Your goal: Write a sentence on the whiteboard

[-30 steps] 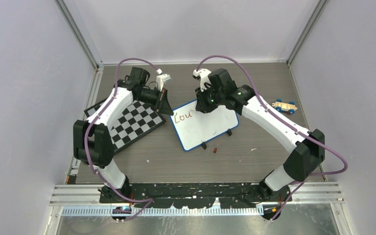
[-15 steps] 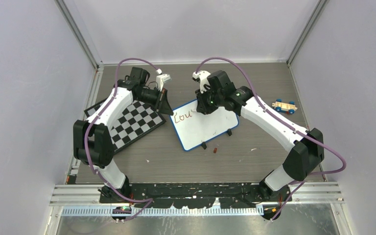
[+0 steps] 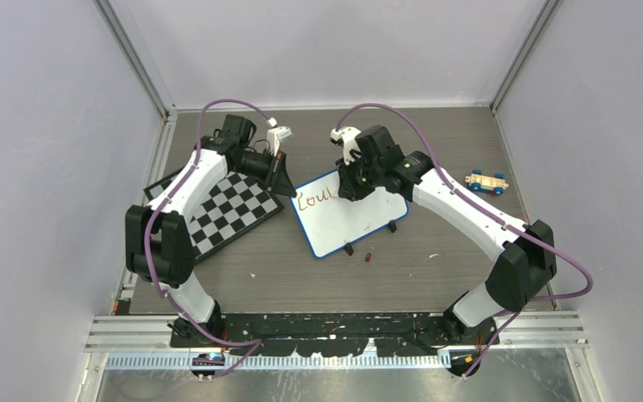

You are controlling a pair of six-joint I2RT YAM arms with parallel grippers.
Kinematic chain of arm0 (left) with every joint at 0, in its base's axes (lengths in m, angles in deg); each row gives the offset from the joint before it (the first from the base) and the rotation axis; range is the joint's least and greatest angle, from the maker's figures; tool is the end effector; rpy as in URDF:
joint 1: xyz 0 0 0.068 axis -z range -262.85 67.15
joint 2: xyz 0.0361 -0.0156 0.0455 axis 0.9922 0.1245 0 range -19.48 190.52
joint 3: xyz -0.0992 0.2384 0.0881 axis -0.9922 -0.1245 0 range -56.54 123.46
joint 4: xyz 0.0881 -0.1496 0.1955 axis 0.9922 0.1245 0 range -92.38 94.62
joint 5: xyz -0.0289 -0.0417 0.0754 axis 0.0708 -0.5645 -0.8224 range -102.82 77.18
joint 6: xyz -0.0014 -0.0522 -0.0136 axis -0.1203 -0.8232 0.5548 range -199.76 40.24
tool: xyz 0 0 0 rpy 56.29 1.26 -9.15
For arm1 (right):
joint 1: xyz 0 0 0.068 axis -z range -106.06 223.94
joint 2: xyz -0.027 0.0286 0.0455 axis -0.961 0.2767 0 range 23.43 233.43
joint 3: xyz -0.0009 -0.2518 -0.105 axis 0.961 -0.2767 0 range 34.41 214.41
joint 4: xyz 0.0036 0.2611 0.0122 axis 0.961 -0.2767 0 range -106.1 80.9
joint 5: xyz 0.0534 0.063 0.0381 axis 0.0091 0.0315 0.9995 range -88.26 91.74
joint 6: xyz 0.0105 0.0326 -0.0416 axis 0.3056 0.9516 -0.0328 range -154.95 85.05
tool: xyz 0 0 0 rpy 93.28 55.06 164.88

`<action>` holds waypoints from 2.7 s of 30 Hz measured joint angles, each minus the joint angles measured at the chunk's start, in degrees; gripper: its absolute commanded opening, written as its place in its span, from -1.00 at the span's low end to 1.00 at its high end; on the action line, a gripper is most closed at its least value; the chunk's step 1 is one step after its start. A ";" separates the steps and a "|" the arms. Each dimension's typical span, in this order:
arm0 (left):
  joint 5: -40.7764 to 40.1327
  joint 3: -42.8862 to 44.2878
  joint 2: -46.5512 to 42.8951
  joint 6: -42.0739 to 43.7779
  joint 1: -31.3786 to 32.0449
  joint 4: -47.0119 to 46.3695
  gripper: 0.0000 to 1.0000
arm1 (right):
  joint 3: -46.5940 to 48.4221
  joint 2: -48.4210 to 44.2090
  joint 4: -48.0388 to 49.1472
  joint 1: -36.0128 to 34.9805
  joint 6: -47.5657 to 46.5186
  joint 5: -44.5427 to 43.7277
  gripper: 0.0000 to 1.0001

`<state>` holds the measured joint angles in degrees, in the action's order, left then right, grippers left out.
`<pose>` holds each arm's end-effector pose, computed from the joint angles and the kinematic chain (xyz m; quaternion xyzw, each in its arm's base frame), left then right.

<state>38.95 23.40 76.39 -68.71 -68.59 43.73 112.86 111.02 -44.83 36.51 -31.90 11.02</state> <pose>0.3266 -0.1118 0.2817 0.2941 0.8287 -0.4295 0.2054 0.2647 0.2098 0.3206 -0.3016 0.8701 0.2024 0.3331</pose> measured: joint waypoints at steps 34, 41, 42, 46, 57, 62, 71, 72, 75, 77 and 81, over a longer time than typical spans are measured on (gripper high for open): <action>0.31 0.15 0.00 0.15 0.11 0.22 -1.00 | 1.92 -0.37 -0.74 4.15 0.33 4.13 -0.99; 0.31 0.20 0.00 0.15 0.20 0.22 -1.00 | 1.99 -0.37 -0.83 4.22 0.35 2.29 -0.99; 0.31 0.20 0.00 0.15 0.20 0.22 -1.00 | 2.01 -0.37 -0.81 4.22 0.42 2.03 -0.99; 0.28 0.20 0.00 0.17 0.20 0.22 -1.00 | 2.01 -0.35 -0.76 4.20 0.85 1.57 -0.99; 0.28 0.20 0.00 0.20 0.20 0.22 -1.00 | 2.03 -0.35 -0.72 3.85 1.66 1.97 -1.00; 0.31 0.20 0.00 0.20 0.20 0.22 -1.00 | 2.01 -0.35 -0.55 3.54 1.62 2.19 -0.99; 0.24 0.20 0.00 0.22 0.20 0.22 -1.00 | 0.57 -0.35 0.26 3.41 1.60 2.95 -0.99; 0.17 0.20 0.00 0.24 0.20 0.22 -1.00 | 0.28 -0.35 0.31 3.41 1.60 3.10 -0.99; 0.00 0.20 0.00 0.24 0.20 0.22 -1.00 | -0.66 -0.37 0.11 3.28 1.57 3.48 -1.00; -0.07 0.20 0.00 0.24 0.20 0.22 -1.00 | -0.90 -0.42 0.07 3.15 1.40 3.50 -0.99; 0.04 0.20 0.00 0.24 0.20 0.22 -1.00 | -0.92 -0.57 0.04 3.15 0.87 3.28 -0.99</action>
<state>39.00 23.60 76.39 -68.47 -68.39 43.95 111.95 110.45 -44.79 39.66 -31.03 14.30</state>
